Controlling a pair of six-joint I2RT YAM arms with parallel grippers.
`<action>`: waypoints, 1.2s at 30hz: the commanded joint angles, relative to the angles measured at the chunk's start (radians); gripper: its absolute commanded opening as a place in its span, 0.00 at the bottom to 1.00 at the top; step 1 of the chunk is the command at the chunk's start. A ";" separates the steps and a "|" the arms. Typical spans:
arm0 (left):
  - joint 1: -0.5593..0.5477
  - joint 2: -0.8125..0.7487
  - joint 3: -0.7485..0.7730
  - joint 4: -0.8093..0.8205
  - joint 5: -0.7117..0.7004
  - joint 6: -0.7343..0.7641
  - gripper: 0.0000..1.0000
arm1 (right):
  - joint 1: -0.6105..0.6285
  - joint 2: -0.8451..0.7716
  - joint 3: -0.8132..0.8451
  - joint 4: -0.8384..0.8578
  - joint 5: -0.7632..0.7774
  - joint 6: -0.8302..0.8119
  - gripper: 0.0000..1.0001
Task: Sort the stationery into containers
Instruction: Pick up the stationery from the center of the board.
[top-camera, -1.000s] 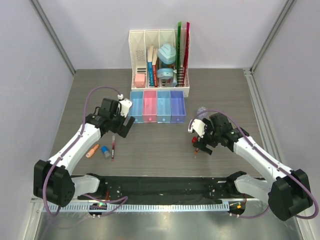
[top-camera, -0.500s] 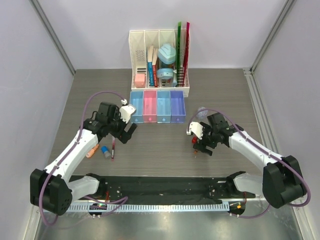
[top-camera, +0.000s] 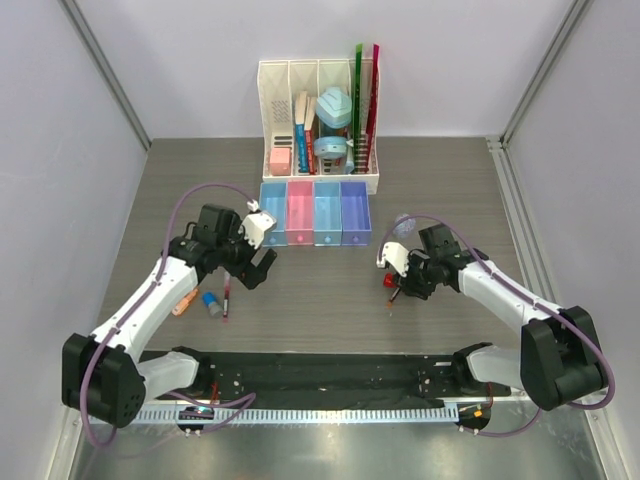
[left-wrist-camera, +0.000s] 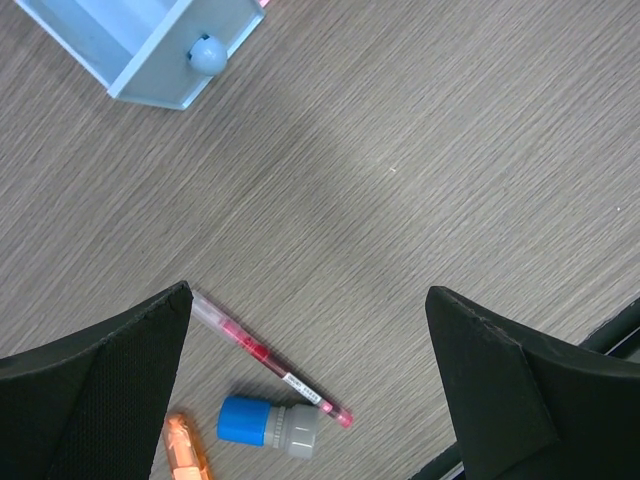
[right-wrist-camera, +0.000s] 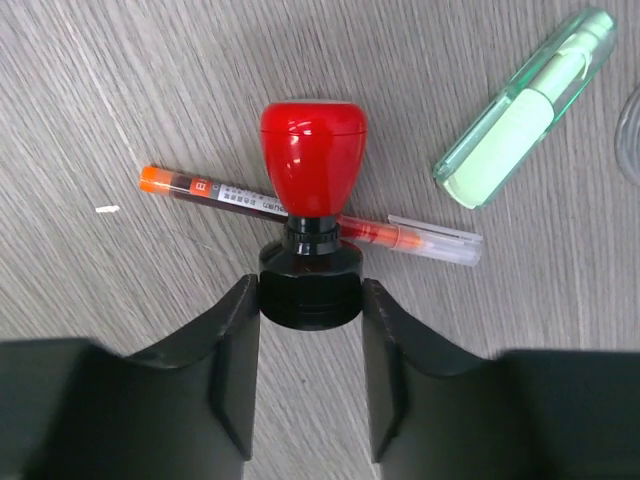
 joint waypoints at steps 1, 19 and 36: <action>0.005 0.044 0.024 0.037 0.059 0.017 1.00 | -0.002 -0.024 -0.003 0.021 -0.037 -0.013 0.29; 0.005 0.358 0.289 -0.012 0.641 0.040 0.97 | 0.079 -0.314 0.132 -0.013 -0.005 0.103 0.06; -0.059 0.722 0.760 -0.769 1.047 0.595 0.89 | 0.202 -0.149 0.381 0.017 -0.085 0.244 0.06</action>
